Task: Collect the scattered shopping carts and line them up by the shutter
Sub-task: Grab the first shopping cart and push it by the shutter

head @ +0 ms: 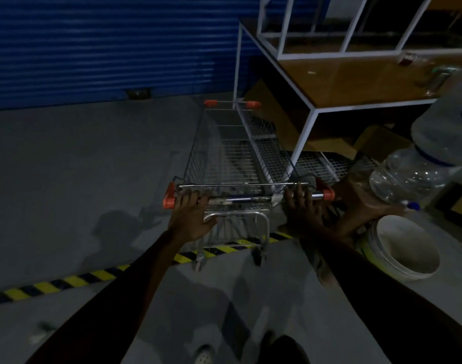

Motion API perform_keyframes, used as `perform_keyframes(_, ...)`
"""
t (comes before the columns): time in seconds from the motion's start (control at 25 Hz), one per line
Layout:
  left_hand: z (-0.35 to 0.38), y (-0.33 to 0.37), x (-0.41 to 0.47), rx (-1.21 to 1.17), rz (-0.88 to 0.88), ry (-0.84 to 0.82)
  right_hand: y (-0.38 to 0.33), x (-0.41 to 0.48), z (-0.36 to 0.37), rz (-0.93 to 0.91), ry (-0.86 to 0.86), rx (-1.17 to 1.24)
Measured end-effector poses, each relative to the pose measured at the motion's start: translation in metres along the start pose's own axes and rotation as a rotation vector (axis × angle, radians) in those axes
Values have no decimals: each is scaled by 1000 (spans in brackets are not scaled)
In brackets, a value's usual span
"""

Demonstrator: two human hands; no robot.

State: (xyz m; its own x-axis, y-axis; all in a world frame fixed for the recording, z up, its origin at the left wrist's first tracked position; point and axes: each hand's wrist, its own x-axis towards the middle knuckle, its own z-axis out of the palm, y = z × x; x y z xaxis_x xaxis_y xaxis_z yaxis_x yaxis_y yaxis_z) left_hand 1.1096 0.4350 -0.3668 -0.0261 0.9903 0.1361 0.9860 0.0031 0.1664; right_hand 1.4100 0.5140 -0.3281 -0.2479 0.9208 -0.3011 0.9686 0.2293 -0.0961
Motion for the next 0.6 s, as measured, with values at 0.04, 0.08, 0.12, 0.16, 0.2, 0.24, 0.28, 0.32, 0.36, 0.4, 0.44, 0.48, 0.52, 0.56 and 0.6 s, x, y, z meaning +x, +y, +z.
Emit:
perform_keyframes(0.04, 4, 3, 19, 11, -1, 11, 6, 24, -7, -11, -4, 16)
perform_keyframes(0.08, 9, 6, 36, 20, -6, 23, 14, 46, -11, -19, 0, 19)
perform_keyframes(0.12, 14, 12, 56, 28, -33, 37, 21, 72, -14, -22, 25, 14)
perform_keyframes(0.16, 19, 17, 75, 27, -56, 58, 28, 96, -18, -21, 62, 10)
perform_keyframes(0.2, 22, 23, 93, 0, -100, 50, 32, 117, -25, -20, 85, 6)
perform_keyframes(0.24, 23, 30, 110, -19, -152, 54, 34, 136, -32, -17, 96, 0)
perform_keyframes(0.28, 22, 35, 126, -23, -199, 58, 35, 154, -39, -18, 112, -6)
perform_keyframes(0.32, 24, 41, 139, -18, -235, 67, 36, 169, -45, -25, 108, -8)
perform_keyframes(0.36, 26, 46, 148, -20, -252, 75, 36, 179, -48, -42, 103, -12)
perform_keyframes(0.4, 27, 46, 156, -12, -240, 80, 35, 190, -49, -78, 113, -25)
perform_keyframes(0.44, 25, 47, 162, -18, -232, 68, 35, 199, -50, -109, 129, -33)
perform_keyframes(0.48, 23, 46, 165, -35, -231, 57, 36, 205, -49, -122, 150, -21)
perform_keyframes(0.52, 20, 47, 165, -65, -241, 63, 36, 209, -48, -132, 165, 20)
perform_keyframes(0.56, 18, 49, 161, -99, -261, 85, 35, 211, -45, -158, 185, 66)
perform_keyframes(0.6, 15, 51, 153, -150, -287, 120, 29, 211, -41, -216, 202, 96)
